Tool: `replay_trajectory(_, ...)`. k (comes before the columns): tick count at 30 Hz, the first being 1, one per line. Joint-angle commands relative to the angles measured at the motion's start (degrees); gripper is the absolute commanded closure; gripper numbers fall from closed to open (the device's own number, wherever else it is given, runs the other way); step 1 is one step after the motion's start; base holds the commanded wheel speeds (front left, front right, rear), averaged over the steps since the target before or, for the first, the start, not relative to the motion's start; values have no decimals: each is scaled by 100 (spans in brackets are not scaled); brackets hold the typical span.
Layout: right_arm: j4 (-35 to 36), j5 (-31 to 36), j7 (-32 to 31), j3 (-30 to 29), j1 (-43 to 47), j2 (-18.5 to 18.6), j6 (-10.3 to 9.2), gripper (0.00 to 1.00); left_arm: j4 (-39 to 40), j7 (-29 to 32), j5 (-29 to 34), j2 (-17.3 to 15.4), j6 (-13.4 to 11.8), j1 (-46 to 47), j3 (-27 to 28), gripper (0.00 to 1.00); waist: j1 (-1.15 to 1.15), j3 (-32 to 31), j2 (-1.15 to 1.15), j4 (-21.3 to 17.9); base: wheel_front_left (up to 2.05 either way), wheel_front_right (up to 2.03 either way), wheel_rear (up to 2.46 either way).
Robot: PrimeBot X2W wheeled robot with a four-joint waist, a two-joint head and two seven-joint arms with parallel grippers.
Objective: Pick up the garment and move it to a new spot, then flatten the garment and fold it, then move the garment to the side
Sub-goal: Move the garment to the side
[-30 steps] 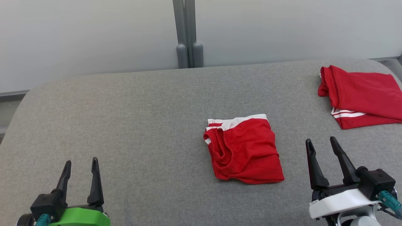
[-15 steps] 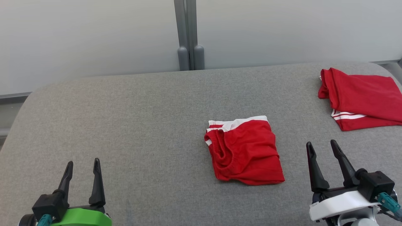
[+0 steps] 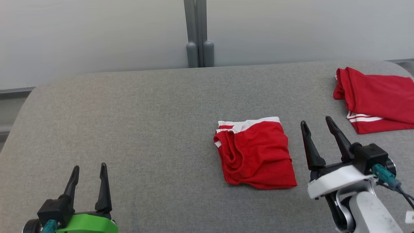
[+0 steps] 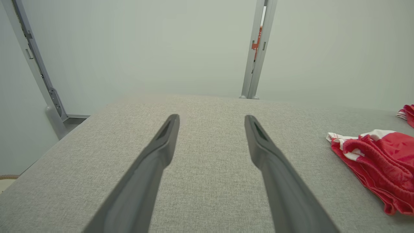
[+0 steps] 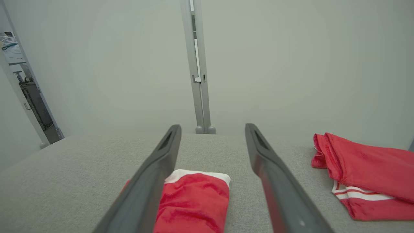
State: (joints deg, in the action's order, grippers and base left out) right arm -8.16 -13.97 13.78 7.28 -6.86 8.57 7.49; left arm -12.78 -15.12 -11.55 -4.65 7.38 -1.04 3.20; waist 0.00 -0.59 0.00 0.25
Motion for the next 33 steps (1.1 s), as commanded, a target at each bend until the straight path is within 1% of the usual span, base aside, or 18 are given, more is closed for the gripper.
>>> replay_trajectory(1, -162, 30, -90, 21, -172, 54, -2, 0, -10, 3, -48, -44, 14, 83, -23, 0, 0, 59, 0, 61, 0, 0, 0)
replay_trajectory(6, -825, 74, -342, 17, -743, 64, -2, 0, -19, 3, -72, -35, 17, 197, -126, 0, 0, 270, 0, 230, 0, 0, 0)
replay_trajectory(14, -2124, 65, -579, -22, -1194, 35, -2, 0, -46, 3, -102, -8, 19, 345, -202, 0, 0, 516, 0, 420, 0, 0, 0)
replay_trajectory(18, -2744, 21, -536, -21, -1363, -10, -2, 0, -45, 3, -107, 4, 20, 430, -218, 0, 0, 626, 0, 474, 0, 0, 0)
replay_trajectory(26, -3800, -53, -408, 245, -1695, -102, -2, 0, -81, 3, -122, 36, 20, 596, -303, 0, 0, 806, 0, 568, 0, 0, 0)
replay_trajectory(29, -4167, -189, -485, 369, -1749, -160, -2, 0, -108, 3, -127, 41, 20, 633, -314, 0, 0, 840, 0, 589, 0, 0, 0)
replay_trajectory(30, -4240, -230, -474, 422, -1764, -182, -2, 43, -116, 3, -124, 42, 20, 634, -313, 0, 0, 846, 0, 593, 0, 0, 0)
replay_trajectory(31, -4314, -306, -473, 496, -1767, -211, -2, 100, -125, 3, -123, 45, 20, 638, -309, 0, 0, 850, 0, 596, 0, 0, 0)
replay_trajectory(33, -4395, -500, -472, 591, -1810, -241, -2, 100, -128, 3, -116, 49, 20, 638, -293, 0, 0, 860, 0, 592, 0, 0, 0)
